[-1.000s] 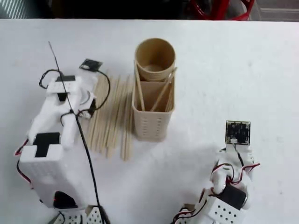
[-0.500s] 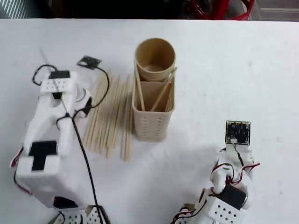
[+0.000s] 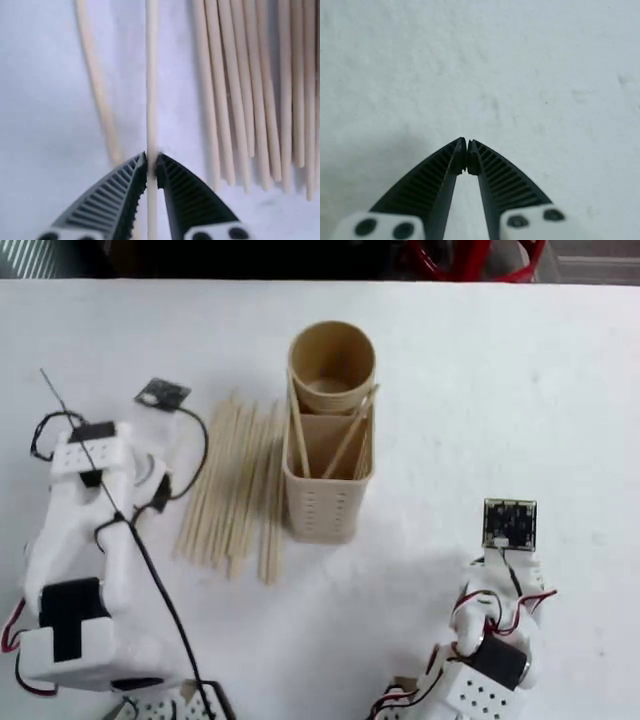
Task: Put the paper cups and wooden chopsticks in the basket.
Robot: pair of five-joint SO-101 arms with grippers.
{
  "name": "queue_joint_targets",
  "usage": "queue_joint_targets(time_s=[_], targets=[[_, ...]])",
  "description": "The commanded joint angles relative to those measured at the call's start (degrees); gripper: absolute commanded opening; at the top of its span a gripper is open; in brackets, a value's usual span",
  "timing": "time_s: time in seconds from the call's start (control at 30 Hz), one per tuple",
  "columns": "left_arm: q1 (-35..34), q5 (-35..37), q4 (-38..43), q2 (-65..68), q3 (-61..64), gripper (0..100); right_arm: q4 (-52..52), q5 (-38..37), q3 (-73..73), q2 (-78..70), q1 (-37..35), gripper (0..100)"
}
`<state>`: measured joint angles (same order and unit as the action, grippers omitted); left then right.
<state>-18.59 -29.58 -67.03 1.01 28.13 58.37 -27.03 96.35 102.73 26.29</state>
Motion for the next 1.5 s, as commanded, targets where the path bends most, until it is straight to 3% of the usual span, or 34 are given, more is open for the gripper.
queue_joint_targets(time_s=[0.0,0.23,0.43,0.77,1.0,1.3,1.47], targets=[[-2.2,-0.5,1.3,-3.1,0.5,6,0.2,-0.1,0.5,0.1,0.5,1.8],[-6.3,-0.5,3.0,-3.1,1.0,10,0.2,-0.1,0.5,0.1,0.5,1.8],[-6.4,-0.5,3.7,-3.5,-0.1,20,0.2,-0.1,0.5,0.1,0.5,1.8],[-5.8,-0.8,9.7,-2.7,-2.5,26,0.2,-0.1,0.5,0.1,0.5,1.8],[-2.1,-0.4,12.8,7.7,-6.1,26,0.2,-0.1,0.5,0.1,0.5,1.8],[-5.1,-0.4,10.4,21.5,-18.6,25,0.2,-0.1,0.5,0.1,0.5,1.8],[-4.7,-0.9,4.4,23.3,-21.5,14,0.2,-0.1,0.5,0.1,0.5,1.8]])
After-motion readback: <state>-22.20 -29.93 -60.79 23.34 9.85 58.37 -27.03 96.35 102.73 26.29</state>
